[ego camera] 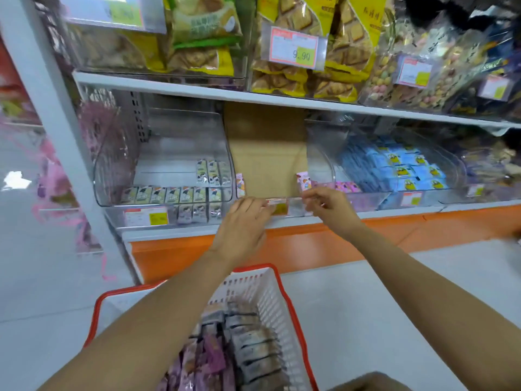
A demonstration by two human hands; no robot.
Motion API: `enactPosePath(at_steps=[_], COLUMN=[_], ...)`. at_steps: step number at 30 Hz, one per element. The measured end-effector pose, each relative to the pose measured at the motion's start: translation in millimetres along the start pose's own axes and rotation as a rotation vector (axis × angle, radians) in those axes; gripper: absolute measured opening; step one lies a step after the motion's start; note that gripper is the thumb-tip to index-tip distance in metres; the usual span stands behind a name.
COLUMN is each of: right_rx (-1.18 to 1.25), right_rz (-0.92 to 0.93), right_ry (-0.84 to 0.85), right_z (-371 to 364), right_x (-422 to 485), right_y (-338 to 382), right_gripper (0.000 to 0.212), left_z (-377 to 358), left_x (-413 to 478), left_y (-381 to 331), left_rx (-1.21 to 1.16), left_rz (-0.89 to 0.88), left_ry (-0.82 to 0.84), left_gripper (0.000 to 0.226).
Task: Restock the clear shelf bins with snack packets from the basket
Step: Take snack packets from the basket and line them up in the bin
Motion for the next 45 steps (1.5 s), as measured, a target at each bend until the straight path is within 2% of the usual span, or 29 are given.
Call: enactPosePath(at_steps=[10,16,18,22,24,28,32,36,45], right_rx=[-0.061,-0.169,-0.269,-0.399,-0.417,-0.383,-0.336,-0.274,-0.196], right_rz=[0.011,-0.072,-0.105,-0.145,-0.198,-0.361,-0.437,-0.423,-0.162], right_ry=[0.402,0.604,0.679,0.806,0.815,0.705,0.593,0.608,0.67], right_z=[-230,-342,-372,-421,-439,-458,-465,-472,-440], right_x=[-70,-116,-127,-147,-152,-150,-142,-141,-140], right_y=[43,22,10,-14,-29,-58,-70,-70,-42], right_gripper=[0.021,0.025,0.029,0.041,0.044,0.048,0.031,0.029,0.03], left_z=[-44,-83,-90,-97,-99,-103,-106,-111,-106], left_x=[-219,-305,-317,-326,-326,-329,-331,-332,-327], left_y=[104,132,134,137,136,135,138,138,138], left_rx=[-0.035,-0.044,-0.064,-0.105,-0.101,-0.085,-0.057,-0.009,-0.008], left_rz=[0.429,0.592,0.597,0.599,0.595,0.612,0.632,0.625,0.634], left_ry=[0.317,0.586,0.611,0.525,0.491,0.443,0.418,0.395,0.439], left_gripper=[0.048,0.066,0.071,0.073,0.071,0.065,0.07,0.061,0.062])
Point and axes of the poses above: each hand's wrist, its own x-axis towards the middle knuckle, its own z-axis out of the back of the hand, y = z × x, the point moved 10 cm from there along x, towards the middle knuckle, and after that the axes turned 9 degrees about -z, right-handed, at the moved point
